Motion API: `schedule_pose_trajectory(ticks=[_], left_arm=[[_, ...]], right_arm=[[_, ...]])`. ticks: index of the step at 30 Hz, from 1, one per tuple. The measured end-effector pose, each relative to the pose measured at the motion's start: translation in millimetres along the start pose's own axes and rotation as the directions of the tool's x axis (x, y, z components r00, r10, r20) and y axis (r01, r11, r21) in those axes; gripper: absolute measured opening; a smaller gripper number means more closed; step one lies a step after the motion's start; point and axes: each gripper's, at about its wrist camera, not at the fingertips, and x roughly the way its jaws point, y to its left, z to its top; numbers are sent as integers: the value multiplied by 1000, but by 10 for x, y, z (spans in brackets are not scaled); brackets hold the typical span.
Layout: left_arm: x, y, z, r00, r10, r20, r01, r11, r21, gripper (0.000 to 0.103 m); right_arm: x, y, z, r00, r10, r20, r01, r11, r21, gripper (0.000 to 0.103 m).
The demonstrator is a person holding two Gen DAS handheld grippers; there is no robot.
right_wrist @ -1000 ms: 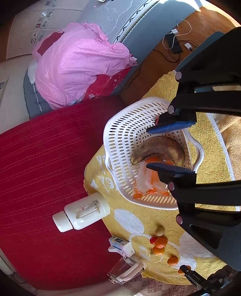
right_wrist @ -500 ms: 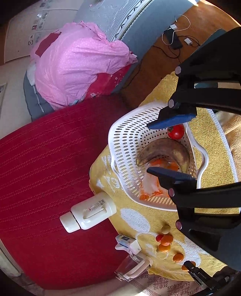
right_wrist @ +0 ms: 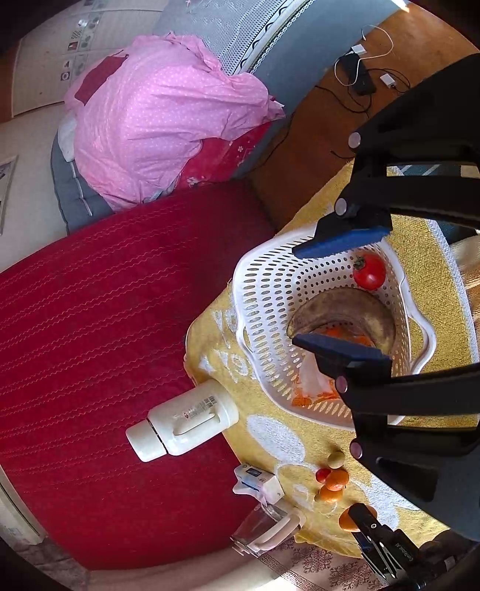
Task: Organize fruits
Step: 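Carry the large orange with the left tool and release it into the basket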
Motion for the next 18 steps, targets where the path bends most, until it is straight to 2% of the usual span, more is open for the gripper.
schedule_pose_trajectory(ticks=[8,18], left_arm=[[176,-552,139,995,-99,-7,99,992,81,41],[443,-1064,225,976,-208,-57,214,969,127,41]], right_arm=[[67,-124,20,1000,25,0,-25,999,37,44],[107,-306,11,1000,22,5,-23,997,74,44]])
